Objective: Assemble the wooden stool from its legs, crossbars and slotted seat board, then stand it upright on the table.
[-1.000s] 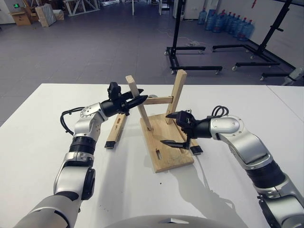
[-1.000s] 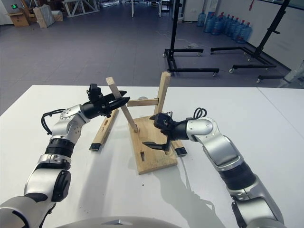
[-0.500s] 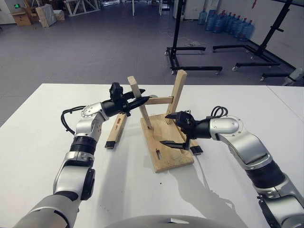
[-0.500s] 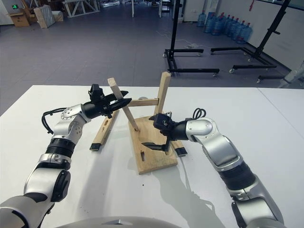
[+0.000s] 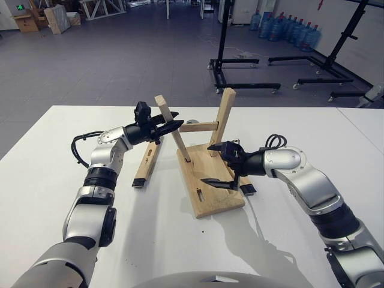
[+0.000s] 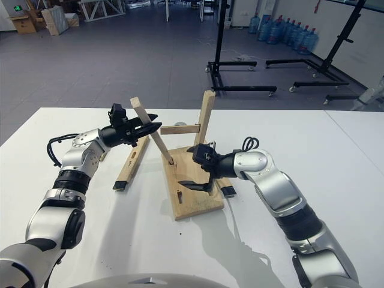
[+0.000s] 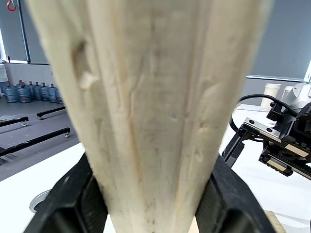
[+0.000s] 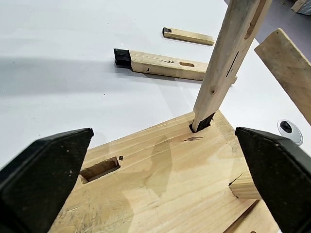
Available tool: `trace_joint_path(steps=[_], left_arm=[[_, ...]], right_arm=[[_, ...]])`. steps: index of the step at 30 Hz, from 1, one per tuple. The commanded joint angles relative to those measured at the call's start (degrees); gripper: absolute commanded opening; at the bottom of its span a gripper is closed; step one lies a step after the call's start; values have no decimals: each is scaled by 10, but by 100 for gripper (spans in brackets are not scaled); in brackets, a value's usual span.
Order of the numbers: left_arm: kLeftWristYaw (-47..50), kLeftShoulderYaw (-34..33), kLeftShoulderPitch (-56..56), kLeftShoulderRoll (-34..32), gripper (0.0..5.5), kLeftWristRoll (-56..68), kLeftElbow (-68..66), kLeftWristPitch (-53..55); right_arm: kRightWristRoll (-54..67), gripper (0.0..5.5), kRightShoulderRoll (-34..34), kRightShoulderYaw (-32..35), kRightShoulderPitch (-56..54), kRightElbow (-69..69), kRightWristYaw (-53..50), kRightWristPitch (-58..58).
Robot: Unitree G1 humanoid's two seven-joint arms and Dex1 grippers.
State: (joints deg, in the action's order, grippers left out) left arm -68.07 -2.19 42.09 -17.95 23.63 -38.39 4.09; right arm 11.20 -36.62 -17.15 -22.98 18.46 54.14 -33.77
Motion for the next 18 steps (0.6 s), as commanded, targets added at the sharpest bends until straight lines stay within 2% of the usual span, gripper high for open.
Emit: trace_joint_path(steps=[1,8,18], left_arm=[[-7,18,-8,0,202,-21,8,10],[-29,31,-6,-14,202,-25,7,20],[-29,35,33,-5,202,-47,-83,-10]], right_arm=[[1,540,-1,-1,3,4,-3,-6],[2,540,-1,-2,1,4,-3,-6],[2,540,4,-5,-3,3,-6,-7]])
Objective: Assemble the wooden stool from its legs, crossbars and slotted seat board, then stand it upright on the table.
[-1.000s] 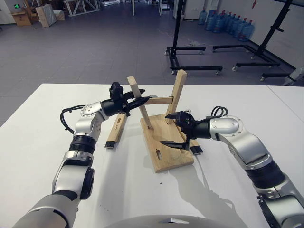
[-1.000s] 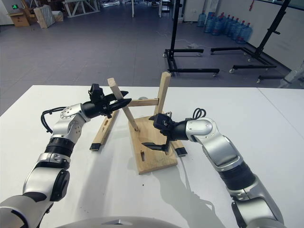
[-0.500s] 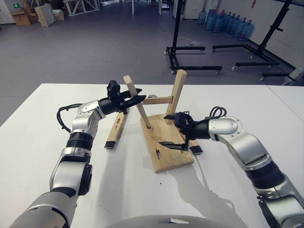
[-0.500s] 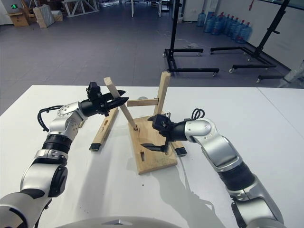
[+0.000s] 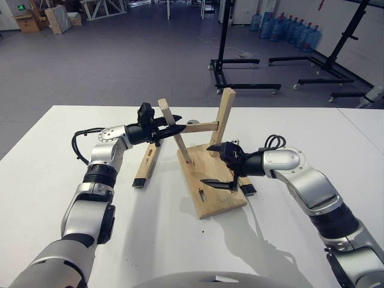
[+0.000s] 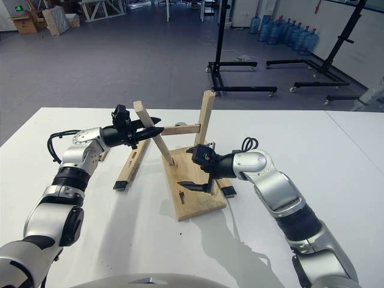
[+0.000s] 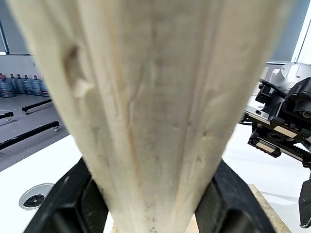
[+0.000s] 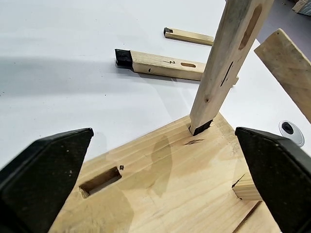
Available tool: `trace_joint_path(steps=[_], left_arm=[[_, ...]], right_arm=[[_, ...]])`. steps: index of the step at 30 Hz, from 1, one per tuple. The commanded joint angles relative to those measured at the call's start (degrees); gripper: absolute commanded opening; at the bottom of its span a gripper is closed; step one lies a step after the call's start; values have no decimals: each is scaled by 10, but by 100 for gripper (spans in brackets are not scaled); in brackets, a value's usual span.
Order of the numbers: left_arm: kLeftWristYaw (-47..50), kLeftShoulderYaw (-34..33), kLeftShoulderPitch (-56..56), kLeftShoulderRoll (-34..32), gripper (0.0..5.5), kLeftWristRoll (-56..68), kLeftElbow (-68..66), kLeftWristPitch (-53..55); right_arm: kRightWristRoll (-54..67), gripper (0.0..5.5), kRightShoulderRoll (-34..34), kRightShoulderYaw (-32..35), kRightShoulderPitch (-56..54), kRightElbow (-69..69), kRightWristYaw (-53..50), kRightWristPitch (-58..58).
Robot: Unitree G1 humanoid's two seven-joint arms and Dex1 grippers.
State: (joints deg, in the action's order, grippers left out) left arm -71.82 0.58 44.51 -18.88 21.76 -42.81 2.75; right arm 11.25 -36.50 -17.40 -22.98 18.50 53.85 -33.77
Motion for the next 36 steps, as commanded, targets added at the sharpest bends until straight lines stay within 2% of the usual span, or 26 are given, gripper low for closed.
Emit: trace_joint_path(steps=[1,22,26,36], left_arm=[[9,4,16,6,202,-26,-48,5],[23,-77,51,19,202,5,-129,35],[16,-63,42,25,202,-11,-104,27],[34,-73,67,39,202,-14,-154,27]], right_arm=[[1,540,4,-2,-3,3,-4,-7],[-3,540,8,-10,-1,2,-6,-4],[-3,540,7,-9,1,3,-7,-4],[-2,540,11,-9,-4,4,-10,-5]])
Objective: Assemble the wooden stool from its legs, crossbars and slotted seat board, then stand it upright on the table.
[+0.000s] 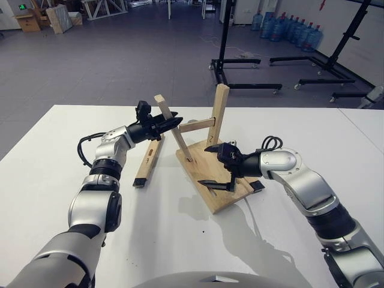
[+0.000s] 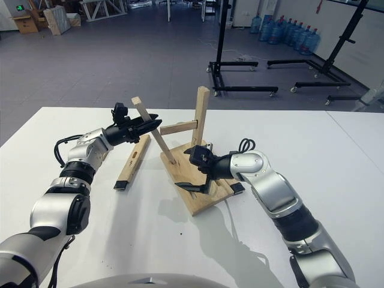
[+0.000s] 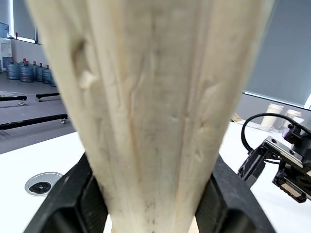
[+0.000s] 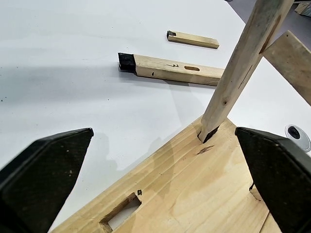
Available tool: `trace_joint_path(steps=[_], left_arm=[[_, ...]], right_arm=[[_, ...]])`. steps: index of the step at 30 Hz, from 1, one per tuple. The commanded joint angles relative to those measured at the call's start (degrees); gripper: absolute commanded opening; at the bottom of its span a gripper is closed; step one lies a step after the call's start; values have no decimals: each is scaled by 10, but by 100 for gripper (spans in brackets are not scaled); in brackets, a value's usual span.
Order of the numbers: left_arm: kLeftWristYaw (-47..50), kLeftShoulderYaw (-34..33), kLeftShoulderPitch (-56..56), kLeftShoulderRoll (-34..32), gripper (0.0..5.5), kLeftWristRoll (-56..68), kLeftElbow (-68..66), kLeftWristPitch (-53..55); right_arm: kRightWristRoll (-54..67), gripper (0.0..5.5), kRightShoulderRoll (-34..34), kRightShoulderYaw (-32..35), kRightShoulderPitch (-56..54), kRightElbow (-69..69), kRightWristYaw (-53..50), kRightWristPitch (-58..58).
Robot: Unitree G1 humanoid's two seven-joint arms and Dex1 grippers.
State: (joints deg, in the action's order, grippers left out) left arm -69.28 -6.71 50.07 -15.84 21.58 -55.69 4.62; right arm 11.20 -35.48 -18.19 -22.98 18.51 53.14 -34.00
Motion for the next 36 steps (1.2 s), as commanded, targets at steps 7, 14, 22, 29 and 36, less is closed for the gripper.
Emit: trace_joint_path(steps=[7,14,22,29,36], left_arm=[[6,15,20,16,202,-35,-47,-7],[-1,33,17,20,202,-53,-49,-23],[0,26,13,20,202,-47,-50,-21],[-3,31,10,26,202,-51,-43,-21],[0,37,8,32,202,-51,-40,-22]], right_arm=[[0,540,3,-1,-8,4,-6,-5],[-1,540,5,-3,-12,7,-5,-10],[-29,540,25,94,-201,-86,-92,18],[-200,540,93,46,-327,-250,-285,162],[-286,540,119,-16,-316,-341,-310,249]])
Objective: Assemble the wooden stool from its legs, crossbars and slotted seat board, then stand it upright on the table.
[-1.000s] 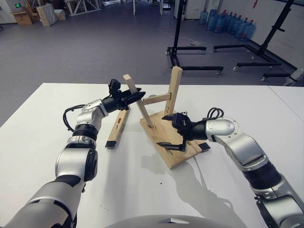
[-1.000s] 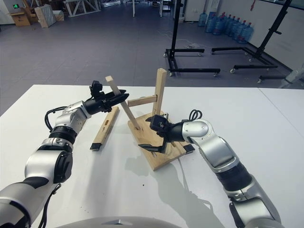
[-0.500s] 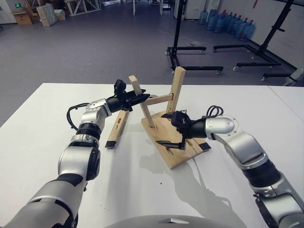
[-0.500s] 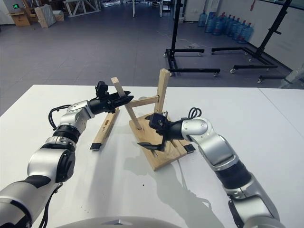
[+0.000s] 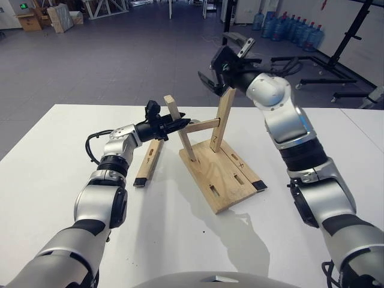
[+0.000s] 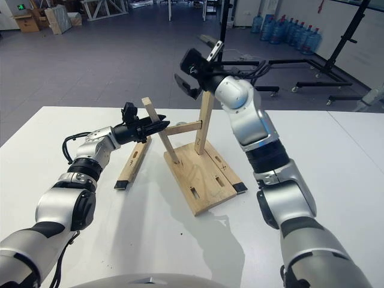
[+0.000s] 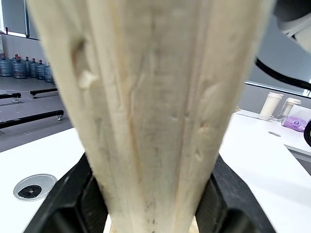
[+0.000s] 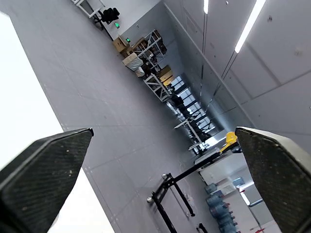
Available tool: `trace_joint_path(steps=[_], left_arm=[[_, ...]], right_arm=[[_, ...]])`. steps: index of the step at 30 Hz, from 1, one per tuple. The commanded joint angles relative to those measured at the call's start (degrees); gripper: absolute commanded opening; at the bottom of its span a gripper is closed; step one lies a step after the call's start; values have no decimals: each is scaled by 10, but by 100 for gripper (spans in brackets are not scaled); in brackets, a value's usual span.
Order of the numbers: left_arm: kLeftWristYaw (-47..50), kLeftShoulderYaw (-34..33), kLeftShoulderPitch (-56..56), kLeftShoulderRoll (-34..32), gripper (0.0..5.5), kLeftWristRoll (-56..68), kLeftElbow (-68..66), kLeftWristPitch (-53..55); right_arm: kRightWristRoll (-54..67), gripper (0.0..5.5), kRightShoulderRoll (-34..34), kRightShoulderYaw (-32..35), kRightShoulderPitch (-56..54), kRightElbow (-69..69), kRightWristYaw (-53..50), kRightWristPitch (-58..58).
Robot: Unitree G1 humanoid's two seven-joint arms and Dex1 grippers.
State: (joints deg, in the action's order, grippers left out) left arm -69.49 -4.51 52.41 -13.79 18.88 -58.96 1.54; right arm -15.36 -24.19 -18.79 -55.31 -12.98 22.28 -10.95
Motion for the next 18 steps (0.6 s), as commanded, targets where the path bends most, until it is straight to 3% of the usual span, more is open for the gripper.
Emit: trace_joint_path(steps=[1,9,18], left_arm=[[2,15,-15,13,202,-24,-6,8],[2,20,-23,19,202,-25,1,9],[-5,68,-89,44,202,-47,43,22]], right_arm=[[-25,540,8,-11,11,-32,0,23],[-75,540,27,-45,62,-134,-18,73],[-133,540,54,-130,229,-264,-60,162]])
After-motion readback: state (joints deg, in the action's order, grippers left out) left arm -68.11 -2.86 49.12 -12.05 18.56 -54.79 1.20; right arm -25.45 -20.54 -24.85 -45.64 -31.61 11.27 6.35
